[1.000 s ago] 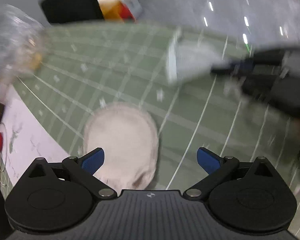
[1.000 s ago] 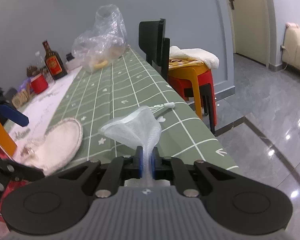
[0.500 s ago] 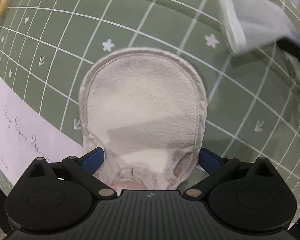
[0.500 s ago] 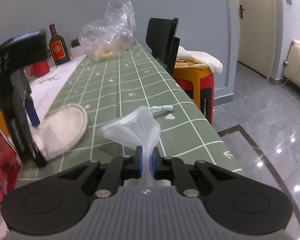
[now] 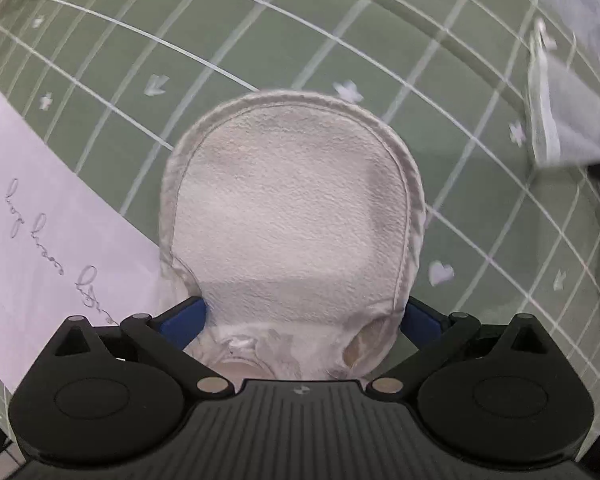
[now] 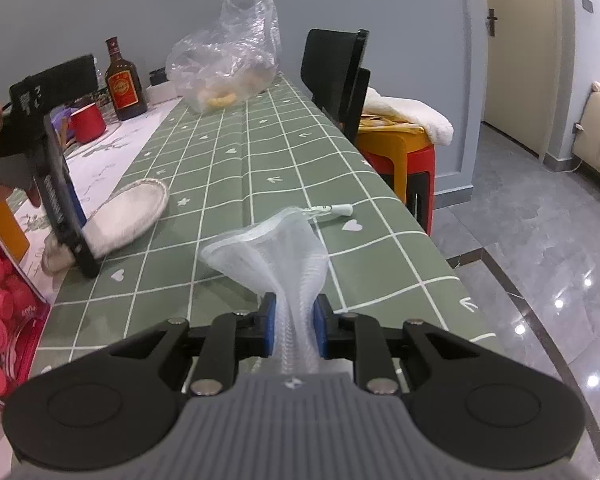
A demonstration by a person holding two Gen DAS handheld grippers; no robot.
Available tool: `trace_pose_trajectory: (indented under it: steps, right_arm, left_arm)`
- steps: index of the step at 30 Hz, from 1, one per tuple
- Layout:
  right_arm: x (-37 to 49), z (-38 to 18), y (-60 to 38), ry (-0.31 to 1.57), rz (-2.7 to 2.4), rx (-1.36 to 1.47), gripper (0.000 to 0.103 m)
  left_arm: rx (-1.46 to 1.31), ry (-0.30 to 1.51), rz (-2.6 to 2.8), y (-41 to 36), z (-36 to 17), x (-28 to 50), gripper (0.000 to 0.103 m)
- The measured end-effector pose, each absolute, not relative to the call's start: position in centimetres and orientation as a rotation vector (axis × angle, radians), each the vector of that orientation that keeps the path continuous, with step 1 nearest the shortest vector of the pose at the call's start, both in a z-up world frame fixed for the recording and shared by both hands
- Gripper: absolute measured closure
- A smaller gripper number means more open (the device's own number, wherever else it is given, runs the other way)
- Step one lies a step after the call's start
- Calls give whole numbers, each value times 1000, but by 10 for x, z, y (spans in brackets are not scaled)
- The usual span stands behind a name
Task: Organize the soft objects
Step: 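Lift the beige pouch with the left tool while the right tool holds the glove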
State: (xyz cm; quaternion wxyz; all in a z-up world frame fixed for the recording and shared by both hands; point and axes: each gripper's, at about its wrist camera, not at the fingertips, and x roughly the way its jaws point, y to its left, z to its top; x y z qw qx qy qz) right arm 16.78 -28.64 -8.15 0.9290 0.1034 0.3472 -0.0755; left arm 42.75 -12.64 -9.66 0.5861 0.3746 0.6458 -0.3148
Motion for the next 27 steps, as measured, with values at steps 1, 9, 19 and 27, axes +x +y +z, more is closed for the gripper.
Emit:
trace_pose_trajectory:
  steps: [1,9,19,27]
  right_arm:
    - [168,-81,-286,711,-153,208,84]
    - [162,-77,-289,683,-148,224,84]
    - [158,-68,-286,647,-114,233,96]
    - [152,-49,-278,571,-11,301,100]
  left_arm:
    - [849,1508,-727,-124,-97,429,0]
    - [763,1515,-633,-105,-88,438,71]
    - [603,1439,-562,-81,-53,413,94]
    - [306,1106,-621,-37,69,357,94]
